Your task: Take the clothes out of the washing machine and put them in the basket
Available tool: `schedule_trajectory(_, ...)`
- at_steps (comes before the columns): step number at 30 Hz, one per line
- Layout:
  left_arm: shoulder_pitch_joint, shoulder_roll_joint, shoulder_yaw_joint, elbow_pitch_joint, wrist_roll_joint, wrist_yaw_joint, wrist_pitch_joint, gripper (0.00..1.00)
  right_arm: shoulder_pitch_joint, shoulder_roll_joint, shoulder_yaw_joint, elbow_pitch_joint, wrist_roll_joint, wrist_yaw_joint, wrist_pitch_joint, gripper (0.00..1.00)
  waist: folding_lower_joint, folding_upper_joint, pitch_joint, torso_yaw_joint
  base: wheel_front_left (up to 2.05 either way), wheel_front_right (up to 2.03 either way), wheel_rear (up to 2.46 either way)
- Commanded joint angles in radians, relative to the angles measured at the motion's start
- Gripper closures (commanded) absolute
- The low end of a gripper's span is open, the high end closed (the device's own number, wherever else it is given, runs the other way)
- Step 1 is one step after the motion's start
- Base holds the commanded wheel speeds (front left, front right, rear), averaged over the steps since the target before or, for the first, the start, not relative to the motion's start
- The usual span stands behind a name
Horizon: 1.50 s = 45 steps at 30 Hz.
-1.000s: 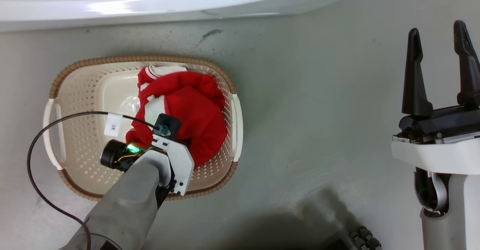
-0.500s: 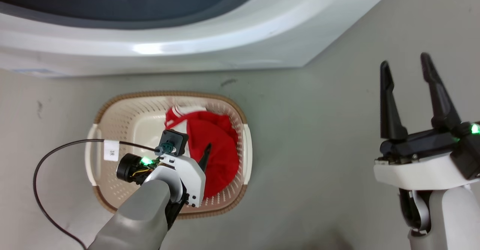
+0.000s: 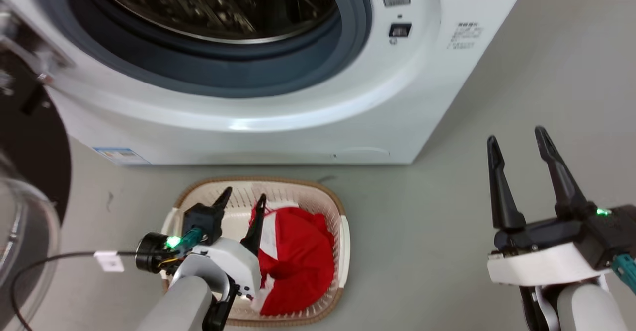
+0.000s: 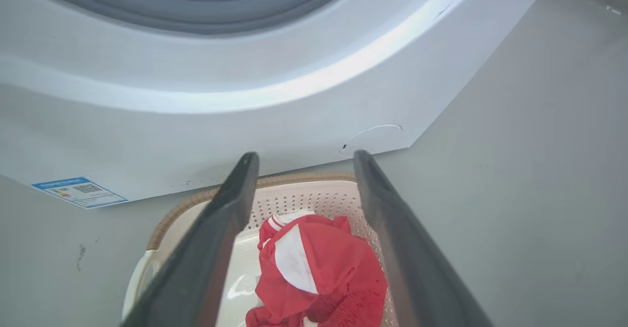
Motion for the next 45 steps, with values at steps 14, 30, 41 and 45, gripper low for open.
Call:
schedule_trajectory(14,0.290,-0.092,0.355,-0.401,0.200,0.069,-0.002,0.00,0.116,0.001,-0.023,0.025,0.014,-0.001,-0.002,0.00,0.0002,-0.0001,-0.210,0.024,0.00,0.00,0.00)
schedule_trajectory(30,0.479,-0.191,0.562,-0.593,0.348,0.000,-0.002,0.00,0.210,0.001,-0.040,0.029,0.033,-0.001,-0.002,0.00,0.0002,-0.0001,-0.317,0.011,0.00,0.00,0.00)
schedule_trajectory(41,0.514,-0.203,0.580,-0.588,0.381,-0.016,-0.002,0.00,0.245,0.001,-0.044,0.031,0.042,-0.001,-0.002,0.00,0.0002,-0.0001,-0.343,0.006,0.00,0.00,0.00)
schedule_trajectory(45,0.517,-0.204,0.580,-0.592,0.388,-0.015,-0.002,0.00,0.244,0.001,-0.041,0.031,0.043,-0.001,-0.002,0.00,0.0002,-0.0001,-0.344,0.002,0.00,0.00,0.00)
